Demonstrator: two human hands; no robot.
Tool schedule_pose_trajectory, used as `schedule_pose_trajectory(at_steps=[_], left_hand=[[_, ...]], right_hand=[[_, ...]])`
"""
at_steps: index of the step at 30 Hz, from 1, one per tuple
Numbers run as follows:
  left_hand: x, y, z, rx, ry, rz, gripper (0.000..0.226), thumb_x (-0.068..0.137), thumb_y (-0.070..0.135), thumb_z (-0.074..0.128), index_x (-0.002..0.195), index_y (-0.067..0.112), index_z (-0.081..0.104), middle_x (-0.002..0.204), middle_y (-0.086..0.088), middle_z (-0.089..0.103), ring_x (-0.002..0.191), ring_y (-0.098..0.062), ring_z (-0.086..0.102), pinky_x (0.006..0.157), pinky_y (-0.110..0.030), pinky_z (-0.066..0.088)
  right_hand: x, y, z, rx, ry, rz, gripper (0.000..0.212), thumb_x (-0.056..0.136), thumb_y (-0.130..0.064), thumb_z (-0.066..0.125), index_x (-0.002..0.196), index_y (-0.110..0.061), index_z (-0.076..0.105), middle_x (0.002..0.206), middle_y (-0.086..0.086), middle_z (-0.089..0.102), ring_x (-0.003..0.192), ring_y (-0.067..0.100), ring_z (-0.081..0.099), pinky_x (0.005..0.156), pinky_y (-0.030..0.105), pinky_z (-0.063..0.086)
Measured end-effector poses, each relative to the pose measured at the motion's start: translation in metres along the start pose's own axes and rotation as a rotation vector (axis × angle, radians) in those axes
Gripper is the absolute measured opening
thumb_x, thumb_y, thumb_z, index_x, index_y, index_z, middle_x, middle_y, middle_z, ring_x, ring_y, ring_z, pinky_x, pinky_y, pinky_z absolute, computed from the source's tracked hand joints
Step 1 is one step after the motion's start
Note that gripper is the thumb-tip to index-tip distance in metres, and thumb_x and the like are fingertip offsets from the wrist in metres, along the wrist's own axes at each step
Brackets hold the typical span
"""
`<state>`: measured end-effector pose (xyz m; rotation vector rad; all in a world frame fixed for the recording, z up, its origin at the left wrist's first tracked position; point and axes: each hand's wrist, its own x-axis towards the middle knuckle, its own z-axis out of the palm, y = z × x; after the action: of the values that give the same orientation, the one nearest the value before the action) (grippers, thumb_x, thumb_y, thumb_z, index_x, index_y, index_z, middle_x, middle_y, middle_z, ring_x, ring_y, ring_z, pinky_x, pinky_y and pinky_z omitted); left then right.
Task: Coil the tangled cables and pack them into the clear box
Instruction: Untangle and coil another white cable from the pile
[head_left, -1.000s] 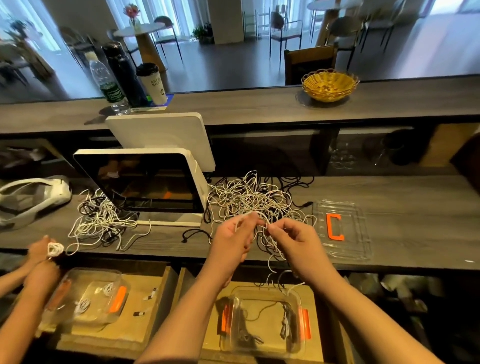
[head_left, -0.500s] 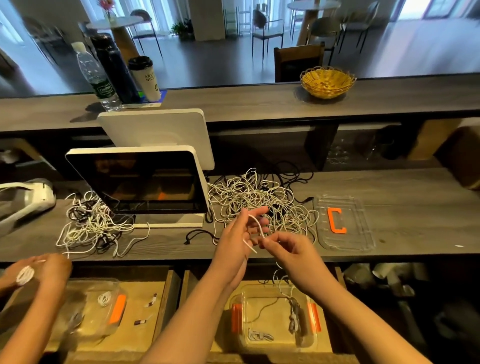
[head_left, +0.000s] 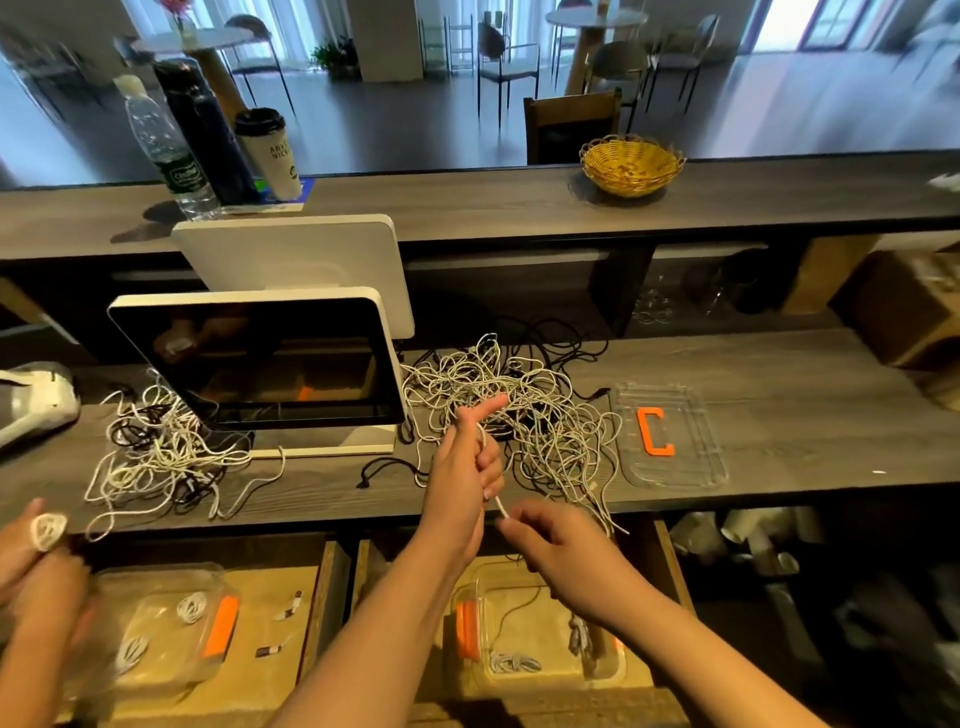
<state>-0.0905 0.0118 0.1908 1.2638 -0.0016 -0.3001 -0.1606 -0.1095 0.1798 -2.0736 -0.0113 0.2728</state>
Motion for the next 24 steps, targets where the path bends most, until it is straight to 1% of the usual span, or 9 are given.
schedule_pose_trajectory(at_steps=[3,5,7,11,15,17,20,23,24], left_hand=[[-0.003,-0.008,-0.003,0.191,-0.004,0.004,0.046,0.106,0.046,0.029,0.123,0.026,0.067,0.062,0.007,0.031,0.053,-0.006,0.026,0.049,-0.018,0.022],[-0.004,-0.011,-0.008,0.287,0.012,0.002,0.047,0.107,0.046,0.028,0.117,0.028,0.071,0.061,0.008,0.03,0.054,-0.006,0.026,0.05,-0.019,0.023],[-0.003,-0.013,-0.013,0.33,-0.017,-0.031,0.048,0.107,0.046,0.029,0.11,0.03,0.074,0.06,0.009,0.029,0.053,-0.007,0.025,0.05,-0.021,0.023],[-0.009,-0.013,-0.015,0.328,-0.149,-0.107,0.048,0.107,0.044,0.031,0.111,0.022,0.073,0.06,0.006,0.032,0.051,-0.006,0.029,0.049,-0.019,0.028],[-0.008,-0.01,-0.014,0.188,-0.083,-0.05,0.045,0.108,0.037,0.03,0.115,0.009,0.065,0.061,0.004,0.035,0.053,-0.008,0.036,0.048,-0.018,0.037],[-0.008,-0.01,-0.014,0.128,-0.086,-0.058,0.045,0.107,0.04,0.032,0.12,0.011,0.063,0.062,0.004,0.031,0.051,-0.009,0.027,0.044,-0.019,0.028],[-0.006,-0.009,-0.015,0.215,-0.137,-0.106,0.044,0.106,0.046,0.033,0.119,0.022,0.067,0.062,0.006,0.027,0.05,-0.007,0.021,0.042,-0.017,0.02],[-0.005,-0.009,-0.009,0.426,-0.288,-0.206,0.051,0.101,0.058,0.033,0.108,0.027,0.073,0.06,-0.002,0.047,0.057,-0.012,0.044,0.059,-0.021,0.043],[-0.005,-0.011,-0.007,0.485,-0.329,-0.269,0.054,0.096,0.067,0.035,0.101,0.028,0.073,0.063,-0.004,0.055,0.061,-0.013,0.049,0.063,-0.023,0.045]], right_hand=[[-0.01,0.0,0.006,-0.105,-0.078,-0.009,0.022,0.098,-0.036,0.054,0.085,-0.023,0.065,0.066,-0.004,0.058,0.057,0.006,0.049,0.062,0.036,0.046],[-0.013,-0.007,0.01,-0.074,-0.097,-0.02,0.021,0.096,-0.037,0.05,0.086,-0.024,0.064,0.075,-0.001,0.066,0.066,0.016,0.058,0.069,0.043,0.051],[-0.013,-0.016,0.012,-0.056,-0.091,-0.065,0.021,0.095,-0.036,0.047,0.089,-0.026,0.064,0.083,0.0,0.069,0.074,0.017,0.062,0.071,0.047,0.054],[-0.012,-0.021,0.007,-0.12,-0.027,-0.162,0.013,0.099,-0.026,0.049,0.096,-0.022,0.061,0.084,-0.005,0.066,0.075,0.011,0.058,0.073,0.044,0.048],[-0.015,-0.017,-0.001,-0.123,0.011,-0.151,0.012,0.1,-0.027,0.051,0.09,-0.031,0.056,0.078,-0.004,0.062,0.071,0.009,0.055,0.071,0.037,0.045],[-0.017,-0.014,-0.003,-0.151,0.013,-0.145,0.018,0.1,-0.028,0.052,0.085,-0.036,0.055,0.072,-0.009,0.059,0.068,0.006,0.052,0.067,0.031,0.042],[-0.018,-0.013,-0.008,-0.196,0.051,-0.153,0.012,0.1,-0.03,0.054,0.091,-0.028,0.062,0.075,-0.007,0.062,0.069,0.007,0.054,0.067,0.032,0.044],[-0.016,-0.012,-0.016,-0.256,0.178,-0.221,0.006,0.096,-0.03,0.061,0.094,-0.028,0.067,0.083,-0.011,0.068,0.068,0.005,0.056,0.065,0.026,0.044],[-0.015,-0.011,-0.02,-0.295,0.225,-0.23,0.006,0.095,-0.031,0.063,0.095,-0.027,0.068,0.086,-0.013,0.069,0.067,0.004,0.056,0.064,0.025,0.044]])
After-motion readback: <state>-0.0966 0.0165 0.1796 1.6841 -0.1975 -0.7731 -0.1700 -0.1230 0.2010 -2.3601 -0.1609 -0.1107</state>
